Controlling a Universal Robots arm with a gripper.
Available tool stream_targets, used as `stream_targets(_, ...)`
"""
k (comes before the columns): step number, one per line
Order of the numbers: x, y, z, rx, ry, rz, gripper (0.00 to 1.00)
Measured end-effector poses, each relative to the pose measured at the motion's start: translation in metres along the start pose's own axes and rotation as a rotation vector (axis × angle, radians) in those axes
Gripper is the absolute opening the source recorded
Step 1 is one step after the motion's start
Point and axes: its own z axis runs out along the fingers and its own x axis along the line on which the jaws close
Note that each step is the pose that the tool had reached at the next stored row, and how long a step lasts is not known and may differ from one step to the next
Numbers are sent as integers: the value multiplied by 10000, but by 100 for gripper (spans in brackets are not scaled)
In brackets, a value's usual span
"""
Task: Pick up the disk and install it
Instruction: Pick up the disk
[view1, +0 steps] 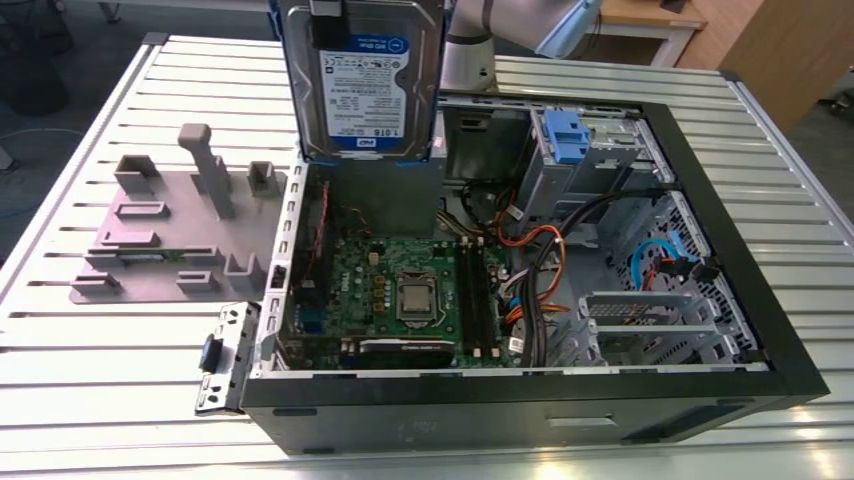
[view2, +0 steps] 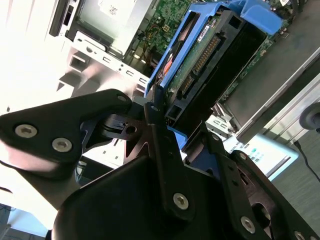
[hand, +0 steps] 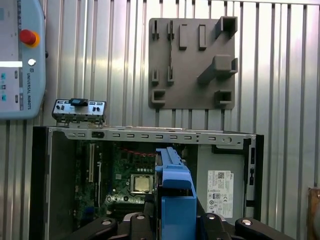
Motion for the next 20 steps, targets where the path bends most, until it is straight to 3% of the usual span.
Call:
stream_targets(18,4,-36,2,0,8,1,36)
stream_targets(20,90,-252,16,-2,109,1,36)
